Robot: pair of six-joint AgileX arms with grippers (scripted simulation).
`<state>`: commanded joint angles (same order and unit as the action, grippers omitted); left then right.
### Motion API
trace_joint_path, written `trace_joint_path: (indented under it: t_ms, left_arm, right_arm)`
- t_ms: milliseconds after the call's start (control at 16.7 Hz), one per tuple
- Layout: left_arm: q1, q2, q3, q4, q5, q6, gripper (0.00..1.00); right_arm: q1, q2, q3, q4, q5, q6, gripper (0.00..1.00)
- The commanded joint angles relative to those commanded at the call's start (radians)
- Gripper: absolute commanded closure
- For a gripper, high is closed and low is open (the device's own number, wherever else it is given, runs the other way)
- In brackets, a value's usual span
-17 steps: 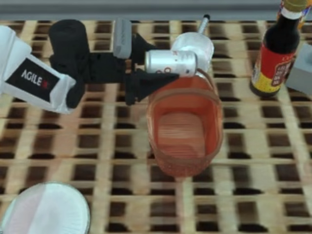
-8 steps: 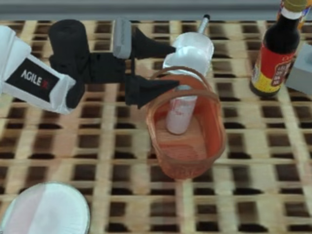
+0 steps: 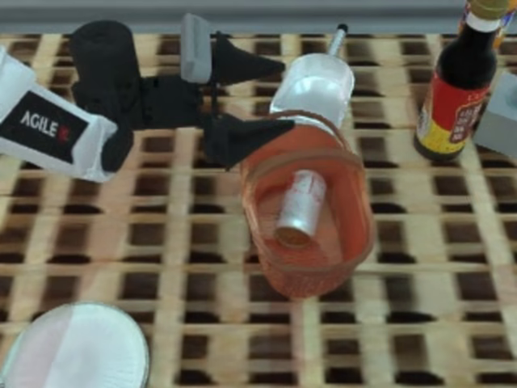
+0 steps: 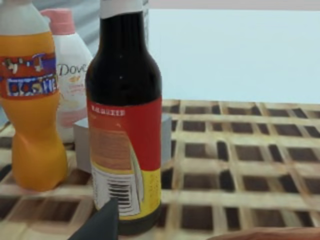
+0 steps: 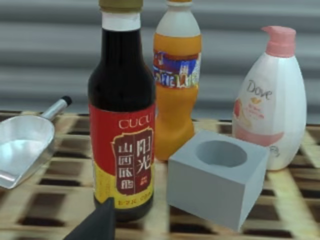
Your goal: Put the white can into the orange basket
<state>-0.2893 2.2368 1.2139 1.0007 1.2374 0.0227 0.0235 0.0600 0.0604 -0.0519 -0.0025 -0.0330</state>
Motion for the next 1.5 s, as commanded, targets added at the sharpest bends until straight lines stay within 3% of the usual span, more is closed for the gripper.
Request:
trace_joint_path:
  t_ms: [180,360,1080,1260,1500]
  left_arm:
    - [0.033,-0.14,-0.043,-0.058,-0.081,-0.04,0.0]
    - [0.08,-0.369,-0.124,-0.15,-0.21,-0.086,0.0]
    - [0.261,-1.636,-0.744,-0.68,-0.894,-0.13,0.0]
    - [0.285,-1.892,-0.921,-0.807,-1.037,-0.1,0.0]
    - [0.303,-2.131,-1.117,-0.939,-1.176,-0.052,0.0]
  right_arm:
    - [0.051,0.153,0.154,-0.122,-0.002,-0.077,0.0]
    - [0.122,0.397,0.401,-0.297,-0.001,-0.187,0.0]
    - [0.468,1.679,1.735,-1.164,0.006,-0.735,0.0]
    - [0.54,1.952,2.02,-1.345,0.007,-0.848,0.0]
    - [0.61,2.214,2.293,-1.522,0.008,-0.958,0.0]
